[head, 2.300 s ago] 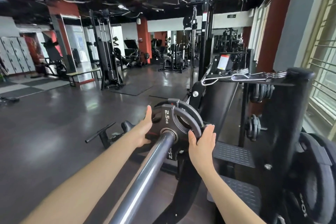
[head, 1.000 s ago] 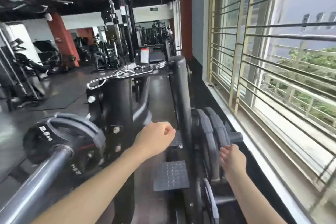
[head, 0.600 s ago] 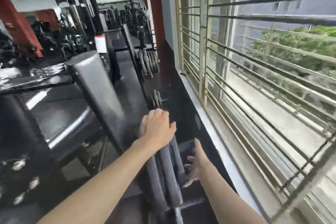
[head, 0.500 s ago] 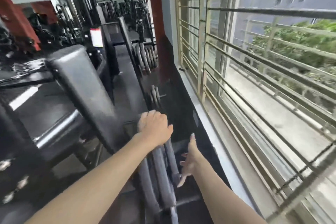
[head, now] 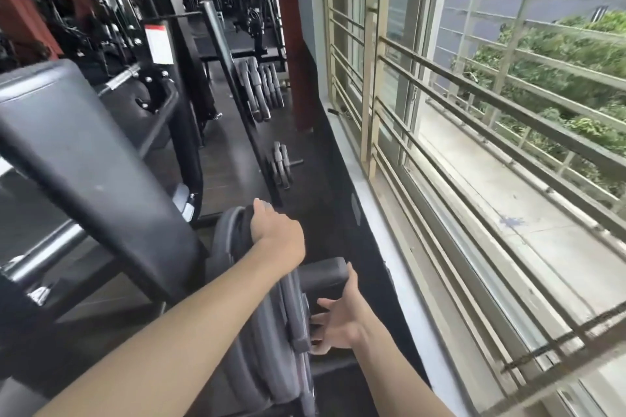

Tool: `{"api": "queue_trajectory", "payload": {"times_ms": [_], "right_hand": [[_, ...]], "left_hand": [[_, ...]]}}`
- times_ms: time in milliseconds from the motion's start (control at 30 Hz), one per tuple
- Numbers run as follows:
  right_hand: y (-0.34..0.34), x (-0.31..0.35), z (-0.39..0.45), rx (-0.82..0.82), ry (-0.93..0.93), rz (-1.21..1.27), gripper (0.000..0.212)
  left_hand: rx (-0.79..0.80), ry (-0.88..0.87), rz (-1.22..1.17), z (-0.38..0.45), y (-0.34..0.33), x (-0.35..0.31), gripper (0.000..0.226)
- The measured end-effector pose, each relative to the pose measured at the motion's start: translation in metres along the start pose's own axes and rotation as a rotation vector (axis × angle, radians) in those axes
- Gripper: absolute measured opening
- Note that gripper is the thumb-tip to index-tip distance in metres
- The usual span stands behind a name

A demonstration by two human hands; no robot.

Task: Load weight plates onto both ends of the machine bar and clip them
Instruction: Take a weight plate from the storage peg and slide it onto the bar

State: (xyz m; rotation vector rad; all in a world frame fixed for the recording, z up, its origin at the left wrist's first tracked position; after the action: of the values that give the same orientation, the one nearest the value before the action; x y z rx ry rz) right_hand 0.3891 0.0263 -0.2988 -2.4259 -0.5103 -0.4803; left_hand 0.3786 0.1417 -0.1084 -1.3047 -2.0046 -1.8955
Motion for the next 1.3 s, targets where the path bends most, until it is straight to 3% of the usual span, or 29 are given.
{"api": "queue_trajectory", "payload": {"times_ms": [100, 333, 467, 600, 800, 967, 1067, 1167, 1233, 1300], "right_hand": [[0.005, 0.001, 0.001, 0.007, -0.023, -0.017, 0.119], [0.021, 0.014, -0.005, -0.028, -0.07, 0.0, 0.116], [0.033, 0.034, -0.015, -0.092, -0.006, -0.166, 0.124], [0.054, 0.054, -0.026, -0.192, 0.098, -0.172, 0.14], [0.056, 0.083, -0.064, -0.184, 0.235, -0.095, 0.104], [0.022, 0.109, -0.1, -0.177, 0.485, 0.019, 0.074], [-0.01, 0.127, -0.14, -0.178, 0.688, -0.004, 0.045], [-0.055, 0.131, -0.18, -0.093, 0.915, -0.051, 0.048], [-0.091, 0.116, -0.208, -0.026, 1.0, -0.114, 0.071], [-0.126, 0.088, -0.234, 0.046, 1.024, -0.129, 0.08]], "left_hand": [[0.008, 0.032, -0.062, 0.004, -0.001, 0.002, 0.048], [-0.162, 0.005, -0.362, -0.008, 0.02, -0.007, 0.01], [-0.168, -0.045, -0.665, -0.018, 0.04, -0.031, 0.013], [-0.226, -0.099, -0.744, -0.029, 0.058, -0.047, 0.021], [-0.35, -0.194, -0.857, -0.051, 0.09, -0.032, 0.02], [-0.316, -0.126, -1.06, -0.089, 0.101, 0.046, 0.031], [-0.261, -0.043, -1.346, -0.115, 0.077, 0.097, 0.031], [-0.167, 0.111, -1.801, -0.139, 0.033, 0.144, 0.026], [-0.083, 0.243, -2.01, -0.161, -0.002, 0.175, 0.051], [-0.048, 0.316, -2.126, -0.18, -0.038, 0.211, 0.093]]}}
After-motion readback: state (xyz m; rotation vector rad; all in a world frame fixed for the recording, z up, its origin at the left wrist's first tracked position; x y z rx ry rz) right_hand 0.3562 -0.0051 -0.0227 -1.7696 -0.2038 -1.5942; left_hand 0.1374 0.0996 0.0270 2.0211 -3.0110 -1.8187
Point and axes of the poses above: each hand's wrist, its own z-axis towards the middle knuckle, its own y-axis out of the back of the hand, x = y × z, the point moved 8 cm from there along z, towards the middle knuckle, and after that the axes turned 10 degrees about y, right-handed, at the moved point
